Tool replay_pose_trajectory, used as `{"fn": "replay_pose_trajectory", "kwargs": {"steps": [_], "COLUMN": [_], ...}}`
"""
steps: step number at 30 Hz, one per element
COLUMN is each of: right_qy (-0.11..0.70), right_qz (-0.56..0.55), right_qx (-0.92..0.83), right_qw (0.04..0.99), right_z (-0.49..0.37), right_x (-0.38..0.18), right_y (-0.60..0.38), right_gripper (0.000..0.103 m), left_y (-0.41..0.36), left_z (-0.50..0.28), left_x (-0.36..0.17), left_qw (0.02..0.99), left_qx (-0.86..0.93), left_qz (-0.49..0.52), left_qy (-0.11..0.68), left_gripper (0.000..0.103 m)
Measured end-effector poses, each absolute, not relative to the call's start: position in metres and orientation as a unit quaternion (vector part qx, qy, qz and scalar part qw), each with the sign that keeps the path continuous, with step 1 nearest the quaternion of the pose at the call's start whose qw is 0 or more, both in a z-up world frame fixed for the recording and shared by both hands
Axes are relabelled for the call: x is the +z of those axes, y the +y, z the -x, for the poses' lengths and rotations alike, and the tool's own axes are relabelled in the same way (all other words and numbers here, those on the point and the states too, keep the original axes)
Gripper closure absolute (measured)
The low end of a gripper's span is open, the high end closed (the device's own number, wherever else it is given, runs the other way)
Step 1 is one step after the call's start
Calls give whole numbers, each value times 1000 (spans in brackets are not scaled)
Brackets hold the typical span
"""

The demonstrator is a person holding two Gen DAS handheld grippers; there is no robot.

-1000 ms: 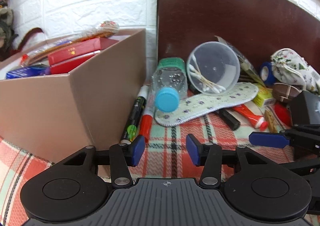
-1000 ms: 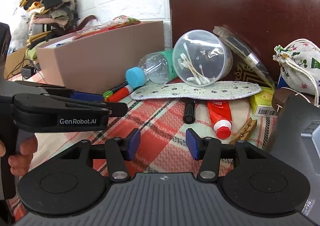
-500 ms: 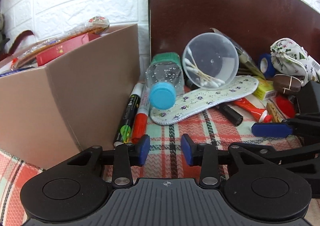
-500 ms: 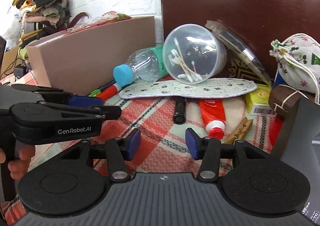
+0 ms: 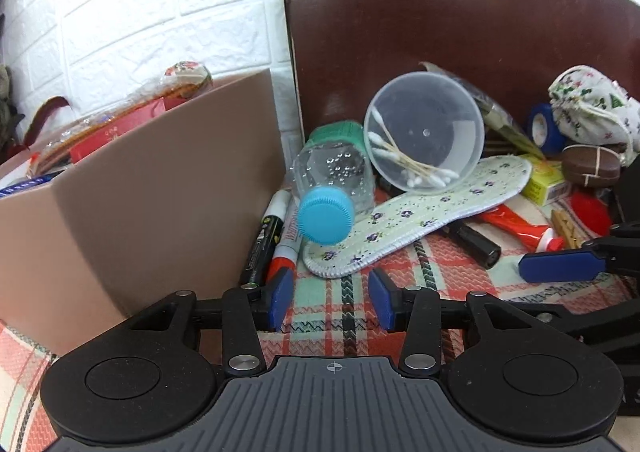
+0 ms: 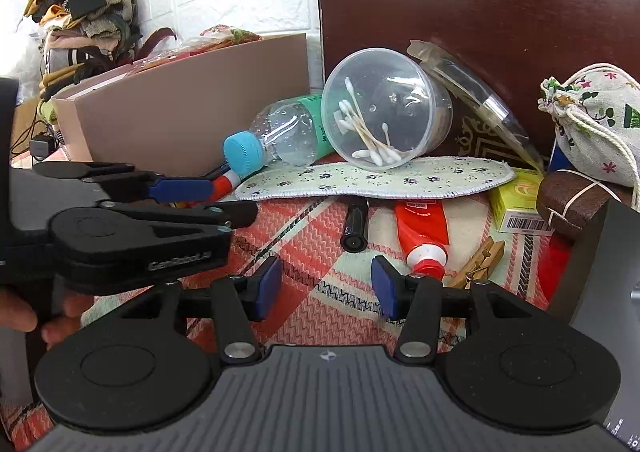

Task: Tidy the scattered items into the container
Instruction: 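Move both tools back over the clutter toward the insole and red tube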

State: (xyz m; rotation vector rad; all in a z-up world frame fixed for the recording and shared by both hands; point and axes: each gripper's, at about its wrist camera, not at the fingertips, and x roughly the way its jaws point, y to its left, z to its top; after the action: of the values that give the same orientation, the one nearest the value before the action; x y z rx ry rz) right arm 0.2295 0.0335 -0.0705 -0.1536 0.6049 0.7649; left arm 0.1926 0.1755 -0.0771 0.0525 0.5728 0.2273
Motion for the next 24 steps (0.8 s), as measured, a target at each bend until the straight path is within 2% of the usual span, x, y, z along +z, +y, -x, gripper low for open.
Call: {"fn": "replay_pose_trajectory", "kwargs": {"steps": [3,17,19,20,22,23,24], "right_qy": [290,289,289,289,289,290,290], "right_qz": [73,76,76,77,76,76,75], "right_qx": [368,371,371,371,371,370,369], "right_qw": [880,879,879,879,879,879,880], "right_z": [-231,-230,-229,-229,-229,-230,-230], "right_x": [-70,-71,-71,-71,-71,-71,-71], "right_y": [33,23,22,21,21,22,22], "right_gripper": [48,48,48,48,48,48,48], "left_y": [171,162,166,169,185,191,196], "left_z": [-186,-216,-217,-217,-217,-216,-212], "left_x": [-73,-78,-74,-73,-73,-74,-74], "left_qw": [956,932,934,934,931,928,930], "left_qx": [117,178,156,138,93,77,87], "left_qz": [-24,-45,-30,-15,48,76,84], "left_qy": [268,312,321,328,351,357,347], "left_gripper": [37,38,35,29,34,30,47]}}
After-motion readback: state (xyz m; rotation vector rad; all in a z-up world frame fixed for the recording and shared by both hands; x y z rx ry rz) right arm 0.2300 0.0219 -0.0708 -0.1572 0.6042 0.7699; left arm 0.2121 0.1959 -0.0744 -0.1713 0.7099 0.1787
